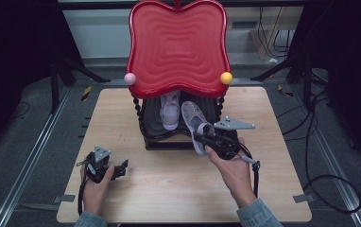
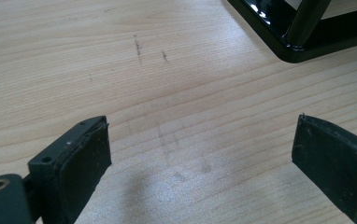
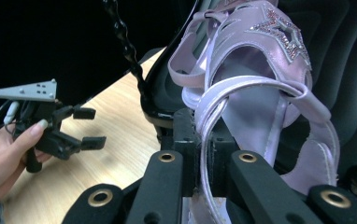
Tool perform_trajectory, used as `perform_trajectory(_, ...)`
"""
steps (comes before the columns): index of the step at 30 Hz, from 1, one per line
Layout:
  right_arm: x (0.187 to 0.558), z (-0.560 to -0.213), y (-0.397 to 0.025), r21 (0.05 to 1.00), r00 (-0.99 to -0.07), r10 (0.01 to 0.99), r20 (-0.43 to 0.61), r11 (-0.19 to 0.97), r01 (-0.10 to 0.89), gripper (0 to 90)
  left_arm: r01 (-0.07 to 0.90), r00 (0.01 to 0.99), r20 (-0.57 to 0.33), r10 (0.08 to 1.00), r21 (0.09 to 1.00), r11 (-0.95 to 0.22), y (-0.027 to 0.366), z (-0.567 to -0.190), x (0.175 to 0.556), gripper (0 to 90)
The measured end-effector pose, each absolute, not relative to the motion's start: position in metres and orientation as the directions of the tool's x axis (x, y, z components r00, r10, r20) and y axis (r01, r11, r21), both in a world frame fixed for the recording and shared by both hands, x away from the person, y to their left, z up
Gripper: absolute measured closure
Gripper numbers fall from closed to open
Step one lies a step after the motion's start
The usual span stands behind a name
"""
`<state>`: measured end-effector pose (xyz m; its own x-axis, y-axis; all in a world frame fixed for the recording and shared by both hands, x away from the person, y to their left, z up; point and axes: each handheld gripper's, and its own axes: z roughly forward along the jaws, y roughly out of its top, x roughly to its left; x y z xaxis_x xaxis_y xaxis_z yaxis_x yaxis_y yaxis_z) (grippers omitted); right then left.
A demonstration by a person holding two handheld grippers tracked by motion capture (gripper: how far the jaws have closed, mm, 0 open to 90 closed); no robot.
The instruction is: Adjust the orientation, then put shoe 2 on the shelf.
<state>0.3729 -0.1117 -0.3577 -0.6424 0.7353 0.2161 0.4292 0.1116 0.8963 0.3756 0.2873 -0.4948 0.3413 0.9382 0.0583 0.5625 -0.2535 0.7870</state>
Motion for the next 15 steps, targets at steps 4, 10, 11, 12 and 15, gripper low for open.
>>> perform_trajectory(4,0.376,-0.358,-0.109,0.903,-0.628,0.748,0.215,0.093,0.42,86.3,0.563,0.337,0.055,0.94,0.788,-0.248,0.288,-0.495,0.376,3.9)
perform_trajectory(10,0.379,-0.358,-0.102,0.908,-0.61,0.762,0.22,0.069,0.414,86.3,0.562,0.341,0.057,0.938,0.788,-0.252,0.287,-0.495,0.375,4.0)
perform_trajectory(11,0.381,-0.358,-0.1,0.911,-0.607,0.765,0.216,0.066,0.407,86.3,0.562,0.341,0.056,0.938,0.788,-0.251,0.287,-0.494,0.375,4.0)
perform_trajectory(12,0.382,-0.358,-0.098,0.914,-0.603,0.77,0.209,0.065,0.4,86.3,0.562,0.341,0.055,0.938,0.789,-0.25,0.287,-0.494,0.375,4.0)
perform_trajectory(15,0.386,-0.358,-0.092,0.921,-0.585,0.787,0.198,0.056,0.386,86.3,0.562,0.342,0.056,0.938,0.788,-0.252,0.287,-0.495,0.375,4.0)
